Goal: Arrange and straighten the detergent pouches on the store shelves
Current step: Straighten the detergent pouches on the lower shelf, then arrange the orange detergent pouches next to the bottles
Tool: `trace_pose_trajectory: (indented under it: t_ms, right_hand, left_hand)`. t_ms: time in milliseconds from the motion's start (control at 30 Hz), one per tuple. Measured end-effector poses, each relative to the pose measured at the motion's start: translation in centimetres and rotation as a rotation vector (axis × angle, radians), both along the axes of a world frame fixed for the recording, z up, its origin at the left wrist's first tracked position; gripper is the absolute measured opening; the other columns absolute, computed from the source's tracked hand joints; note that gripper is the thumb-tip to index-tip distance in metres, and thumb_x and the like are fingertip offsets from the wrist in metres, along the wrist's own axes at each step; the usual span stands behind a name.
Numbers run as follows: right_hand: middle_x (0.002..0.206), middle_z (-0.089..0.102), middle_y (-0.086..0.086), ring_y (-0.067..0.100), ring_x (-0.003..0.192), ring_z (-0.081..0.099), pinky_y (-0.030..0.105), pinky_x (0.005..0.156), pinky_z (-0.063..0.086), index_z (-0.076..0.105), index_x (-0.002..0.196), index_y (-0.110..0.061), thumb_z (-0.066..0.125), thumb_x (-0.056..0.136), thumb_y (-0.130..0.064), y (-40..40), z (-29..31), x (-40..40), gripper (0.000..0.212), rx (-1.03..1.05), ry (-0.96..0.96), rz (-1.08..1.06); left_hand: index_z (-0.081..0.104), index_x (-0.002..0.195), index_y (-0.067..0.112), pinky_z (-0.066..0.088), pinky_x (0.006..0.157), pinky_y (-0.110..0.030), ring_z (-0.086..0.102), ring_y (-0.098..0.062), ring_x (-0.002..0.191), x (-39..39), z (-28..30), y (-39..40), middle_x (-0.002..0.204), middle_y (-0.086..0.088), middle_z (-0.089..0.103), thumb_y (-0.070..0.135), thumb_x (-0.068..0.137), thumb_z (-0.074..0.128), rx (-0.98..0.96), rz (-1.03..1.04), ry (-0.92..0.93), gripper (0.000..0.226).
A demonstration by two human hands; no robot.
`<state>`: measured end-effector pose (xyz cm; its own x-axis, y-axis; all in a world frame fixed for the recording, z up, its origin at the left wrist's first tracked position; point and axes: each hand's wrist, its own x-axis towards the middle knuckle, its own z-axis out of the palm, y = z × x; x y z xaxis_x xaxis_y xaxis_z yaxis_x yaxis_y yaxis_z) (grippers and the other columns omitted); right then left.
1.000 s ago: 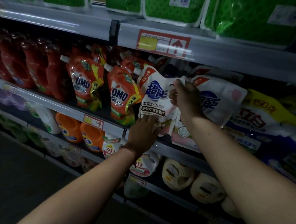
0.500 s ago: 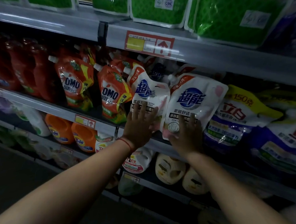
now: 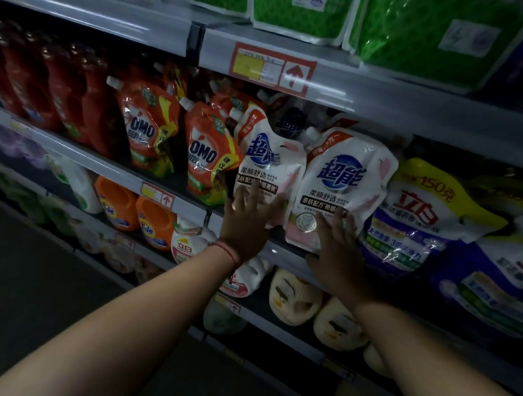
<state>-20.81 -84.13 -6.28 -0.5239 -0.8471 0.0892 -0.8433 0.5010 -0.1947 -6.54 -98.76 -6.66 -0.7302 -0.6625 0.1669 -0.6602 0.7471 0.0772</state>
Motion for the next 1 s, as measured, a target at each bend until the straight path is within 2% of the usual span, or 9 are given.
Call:
trace_pose_trajectory:
  t_ms: [133,200,267,400,533,633,733,867,1000]
  right_hand:
    - [0.164,0.002,0.015,0.036,0.150,-0.005,0.047,0.119,0.005,0.018,0.156,-0.018,0.066,0.084,-0.026,1.3,-0.1,-0.6,0.086,-0.004,0.098,0.065]
    - [0.160,0.017,0.020,0.041,0.148,0.011,0.050,0.119,0.014,0.031,0.151,-0.011,0.071,0.077,-0.022,1.9,-0.4,-0.7,0.085,-0.022,0.130,0.102]
    - [0.159,0.021,0.019,0.039,0.147,0.017,0.049,0.120,0.018,0.032,0.151,-0.009,0.075,0.074,-0.025,2.4,-0.6,-0.8,0.089,0.013,0.136,0.140]
    - [0.163,0.003,0.014,0.030,0.150,0.005,0.042,0.123,0.008,0.008,0.156,-0.009,0.063,0.089,-0.036,3.5,-1.1,-1.3,0.092,0.087,0.069,0.230]
    - [0.163,0.008,0.015,0.030,0.150,0.008,0.044,0.122,0.010,0.010,0.156,-0.010,0.058,0.092,-0.044,3.6,0.5,-1.7,0.086,0.089,0.019,0.291]
    - [0.163,0.009,0.010,0.030,0.150,0.006,0.047,0.121,0.010,0.011,0.155,-0.018,0.056,0.092,-0.047,3.5,2.4,-1.1,0.083,0.098,-0.068,0.308]
    - [0.164,0.000,0.004,0.029,0.150,-0.003,0.051,0.120,0.008,0.009,0.155,-0.028,0.053,0.093,-0.051,3.3,4.0,0.0,0.080,0.160,-0.121,0.294]
    - [0.164,-0.012,0.003,0.032,0.149,-0.014,0.053,0.120,0.002,0.001,0.156,-0.029,0.049,0.094,-0.053,3.8,6.2,1.7,0.081,0.280,-0.096,0.322]
    - [0.164,-0.014,0.003,0.033,0.148,-0.016,0.049,0.121,-0.004,0.000,0.157,-0.028,0.045,0.096,-0.054,4.6,7.7,3.9,0.080,0.269,-0.141,0.374]
  left_hand:
    - [-0.018,0.154,0.041,0.012,0.120,-0.057,-0.004,-0.045,0.150,0.5,1.4,2.6,0.165,-0.016,-0.016,0.035,0.101,0.047,0.066,0.050,-0.077,0.084]
    - [-0.019,0.155,0.038,0.006,0.121,-0.055,-0.010,-0.043,0.150,0.4,2.1,3.8,0.163,-0.013,-0.022,0.037,0.101,0.046,0.124,0.078,-0.133,0.084]
    - [-0.019,0.154,0.037,0.003,0.121,-0.054,-0.013,-0.040,0.150,0.1,2.5,4.9,0.162,-0.011,-0.026,0.040,0.101,0.047,0.160,0.097,-0.174,0.085]
    - [-0.015,0.155,0.038,0.007,0.123,-0.055,-0.012,-0.036,0.151,0.5,2.8,7.3,0.164,-0.009,-0.022,0.043,0.100,0.047,0.147,0.091,-0.214,0.084]
    - [-0.003,0.158,0.035,0.011,0.122,-0.054,-0.003,-0.035,0.153,2.3,2.9,8.2,0.167,-0.011,-0.009,0.050,0.098,0.047,0.046,0.098,-0.247,0.080]
    - [-0.004,0.158,0.034,0.015,0.121,-0.055,0.002,-0.037,0.152,2.9,4.1,8.4,0.167,-0.010,-0.004,0.057,0.096,0.044,0.051,0.153,-0.291,0.082]
    - [0.002,0.158,0.031,0.024,0.118,-0.055,0.011,-0.038,0.151,3.5,5.7,9.0,0.167,-0.010,0.006,0.065,0.094,0.041,0.013,0.203,-0.323,0.082]
    - [0.016,0.158,0.026,0.023,0.118,-0.054,0.018,-0.036,0.149,5.6,7.1,10.1,0.163,-0.015,0.021,0.071,0.091,0.038,0.030,0.259,-0.272,0.083]
    - [0.018,0.157,0.027,0.020,0.119,-0.055,0.012,-0.034,0.151,8.4,7.6,10.0,0.163,-0.013,0.017,0.073,0.091,0.035,0.032,0.245,-0.215,0.082]
